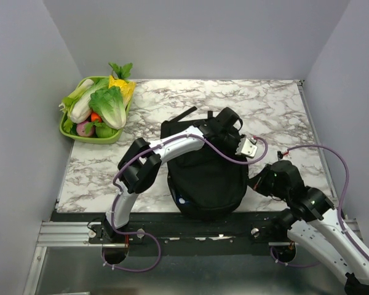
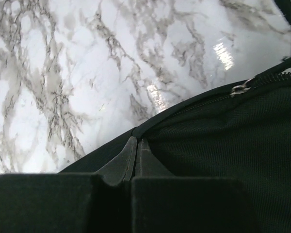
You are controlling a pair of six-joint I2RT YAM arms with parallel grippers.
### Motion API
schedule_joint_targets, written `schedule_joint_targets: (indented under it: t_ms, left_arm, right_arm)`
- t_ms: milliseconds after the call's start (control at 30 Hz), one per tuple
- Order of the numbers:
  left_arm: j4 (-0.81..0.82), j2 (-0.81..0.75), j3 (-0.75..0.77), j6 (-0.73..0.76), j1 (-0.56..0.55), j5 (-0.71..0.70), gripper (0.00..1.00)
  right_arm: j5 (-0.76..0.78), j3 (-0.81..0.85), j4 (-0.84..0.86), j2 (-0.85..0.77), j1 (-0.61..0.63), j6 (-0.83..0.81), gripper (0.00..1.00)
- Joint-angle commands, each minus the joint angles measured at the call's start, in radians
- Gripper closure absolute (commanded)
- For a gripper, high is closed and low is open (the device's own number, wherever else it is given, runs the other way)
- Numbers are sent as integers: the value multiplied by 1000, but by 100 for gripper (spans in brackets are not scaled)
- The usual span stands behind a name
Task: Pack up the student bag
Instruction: Zip the student bag at the center of the board.
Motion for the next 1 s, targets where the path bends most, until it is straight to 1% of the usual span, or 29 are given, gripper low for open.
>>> schedule_joint_targets:
  t_ms: [0, 133, 400, 533, 633, 767, 867, 900, 933, 967]
  left_arm:
    - [143, 36, 41, 8, 56, -170, 100]
    - [148, 54, 50, 14, 78, -188, 100]
    - [137, 119, 153, -23, 112, -277, 100]
    - [142, 152, 187, -51, 127, -384, 100]
    - [151, 165, 208, -95, 147, -435, 100]
    - [129, 178, 246, -161, 191, -509, 100]
    - [99, 156, 237, -201, 233, -501, 100]
    - [90, 145, 227, -227, 248, -482, 100]
    - [44, 125, 230, -235, 256, -462, 96]
    - [9, 111, 233, -239, 259, -431, 88]
  right_arm:
    - [-37, 38, -45, 7, 3, -23, 99]
    - [-51, 49, -85, -14, 4, -26, 99]
    - [-92, 41, -129, -53, 4, -25, 99]
    - [-96, 49, -107, -23, 4, -40, 99]
    - [-125, 55, -84, 13, 4, -55, 99]
    - [-106, 102, -86, 50, 4, -88, 99]
    - [-106, 121, -91, 73, 4, -103, 99]
    - [-74, 125, -97, 79, 4, -105, 99]
    - [-36, 136, -117, 90, 3, -100, 99]
    - [-13, 144, -128, 92, 3, -92, 99]
